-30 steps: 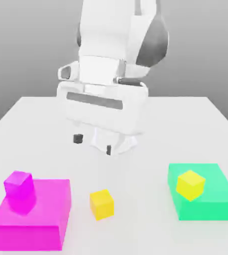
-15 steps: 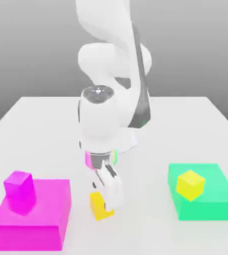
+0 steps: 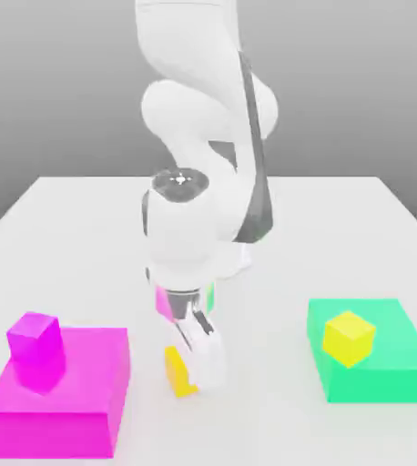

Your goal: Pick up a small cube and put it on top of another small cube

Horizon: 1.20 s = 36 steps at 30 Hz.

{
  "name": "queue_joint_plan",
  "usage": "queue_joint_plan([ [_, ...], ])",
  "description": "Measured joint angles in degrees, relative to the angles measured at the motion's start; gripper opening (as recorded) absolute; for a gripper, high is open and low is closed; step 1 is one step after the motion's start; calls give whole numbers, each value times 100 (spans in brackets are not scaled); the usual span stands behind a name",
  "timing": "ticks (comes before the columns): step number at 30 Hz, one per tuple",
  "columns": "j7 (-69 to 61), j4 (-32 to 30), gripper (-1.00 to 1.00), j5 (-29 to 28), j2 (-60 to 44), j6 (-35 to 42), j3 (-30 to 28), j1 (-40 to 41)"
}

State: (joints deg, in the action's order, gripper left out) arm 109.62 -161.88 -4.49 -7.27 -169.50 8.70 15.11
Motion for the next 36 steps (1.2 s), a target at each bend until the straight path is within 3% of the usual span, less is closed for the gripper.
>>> queue_joint_plan([
  [6,-65,-6,-100,460,882,874,307,-66],
  [15,1320,891,-100,1332,2079,2883,1680,-1652],
  [22,1893,796,-100,858,1230,2009,2013,-1597],
  [23,1930,776,100,812,1134,1895,2023,-1592],
  [30,1932,778,100,809,1142,1915,2021,-1592],
  [36,1572,948,100,1287,1982,2880,1840,-1791],
])
